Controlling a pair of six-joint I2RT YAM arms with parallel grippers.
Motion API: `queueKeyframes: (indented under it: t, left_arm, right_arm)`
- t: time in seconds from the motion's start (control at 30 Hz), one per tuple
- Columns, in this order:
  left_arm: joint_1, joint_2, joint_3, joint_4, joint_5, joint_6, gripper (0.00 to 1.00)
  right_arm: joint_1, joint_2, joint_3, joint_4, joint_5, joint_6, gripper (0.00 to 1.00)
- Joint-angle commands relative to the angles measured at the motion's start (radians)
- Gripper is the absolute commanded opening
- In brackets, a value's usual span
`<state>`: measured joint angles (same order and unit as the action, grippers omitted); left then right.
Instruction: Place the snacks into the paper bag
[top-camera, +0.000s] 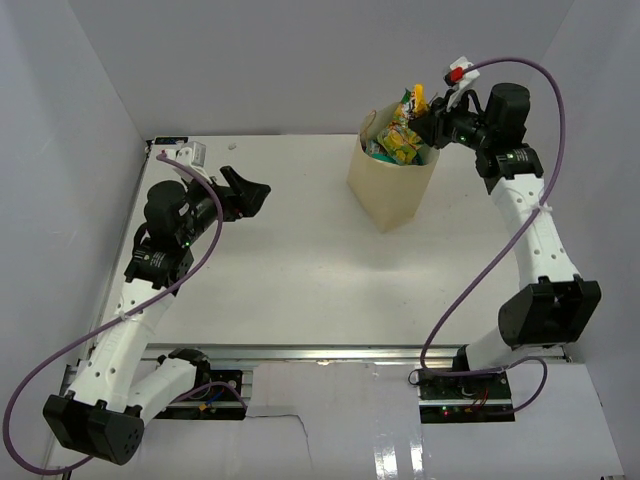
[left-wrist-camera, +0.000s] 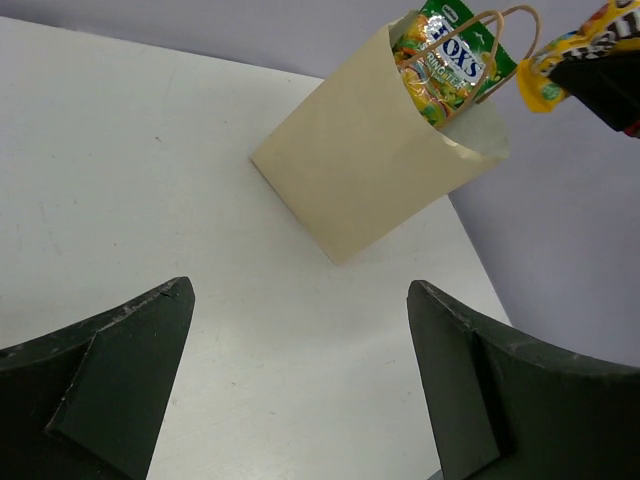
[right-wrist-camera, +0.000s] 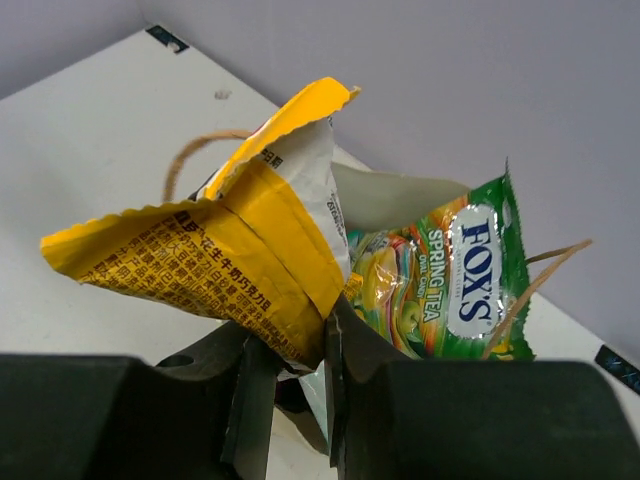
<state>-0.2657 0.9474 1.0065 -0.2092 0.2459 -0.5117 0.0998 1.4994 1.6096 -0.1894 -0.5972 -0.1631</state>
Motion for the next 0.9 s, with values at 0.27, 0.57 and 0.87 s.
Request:
queueKeyframes:
  t: [0.27, 0.57, 0.87]
  left_arm:
    - [0.003, -0.028, -0.031, -0.018, 0.01, -0.001, 0.98]
    - [0.003, 0.005, 0.03, -0.131, -0.023, 0.14, 0.98]
    - [0.003, 0.059, 0.035, -0.085, 0.012, 0.111, 0.98]
  right_arm:
    - [-0.003, 0.246, 0.262, -0.316, -0.004, -0.154, 0.89]
    - [-0.14, -0.026, 0.129, -0.413, 0.193, -0.101, 0.9]
    - [-0.147, -0.33, -0.349, -0.369, 0.431, -0.096, 0.9]
